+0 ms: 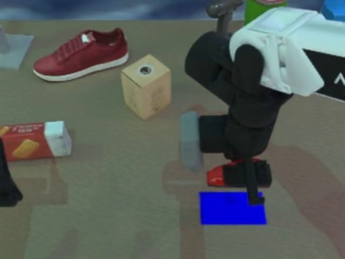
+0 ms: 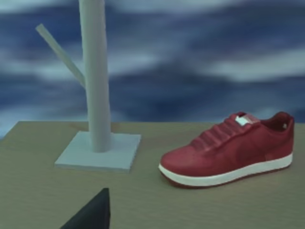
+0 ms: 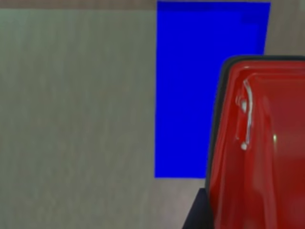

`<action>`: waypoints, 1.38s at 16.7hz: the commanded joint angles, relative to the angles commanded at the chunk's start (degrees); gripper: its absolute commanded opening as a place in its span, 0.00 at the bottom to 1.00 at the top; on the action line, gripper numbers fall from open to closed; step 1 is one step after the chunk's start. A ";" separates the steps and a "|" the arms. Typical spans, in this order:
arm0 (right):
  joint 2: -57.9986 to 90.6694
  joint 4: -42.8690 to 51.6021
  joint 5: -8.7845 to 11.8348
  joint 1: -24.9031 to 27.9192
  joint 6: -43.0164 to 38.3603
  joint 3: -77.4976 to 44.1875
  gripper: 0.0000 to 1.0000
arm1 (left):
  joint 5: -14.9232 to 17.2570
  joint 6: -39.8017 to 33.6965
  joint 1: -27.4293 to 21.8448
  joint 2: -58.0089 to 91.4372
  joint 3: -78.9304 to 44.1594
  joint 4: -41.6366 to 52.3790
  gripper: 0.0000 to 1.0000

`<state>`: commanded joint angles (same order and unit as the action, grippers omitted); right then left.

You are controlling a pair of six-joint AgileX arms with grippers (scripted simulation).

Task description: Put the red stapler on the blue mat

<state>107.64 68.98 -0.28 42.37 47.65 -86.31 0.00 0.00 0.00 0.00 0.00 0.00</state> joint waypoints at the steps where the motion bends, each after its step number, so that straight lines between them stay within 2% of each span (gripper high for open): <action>1: 0.04 0.04 0.04 -0.26 -0.01 0.01 0.00 | 0.00 0.00 0.00 0.00 0.00 0.00 1.00; 5: 1.29 -4.23 0.01 -0.34 -0.16 3.18 0.00 | 0.00 0.00 0.00 0.00 0.00 0.00 1.00; 11: 5.79 -19.97 -0.02 -0.02 -0.06 13.67 0.00 | 0.00 0.00 0.00 0.00 0.00 0.00 1.00; 16: 6.40 -21.46 -0.04 -0.01 -0.08 15.07 0.00 | 0.00 0.00 0.00 0.00 0.00 0.00 1.00; 23: 6.40 -21.46 -0.04 -0.01 -0.08 15.07 0.53 | 0.00 0.00 0.00 0.00 0.00 0.00 1.00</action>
<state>114.04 47.52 -0.31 42.36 47.57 -71.25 0.00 0.00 0.00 0.00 0.00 0.00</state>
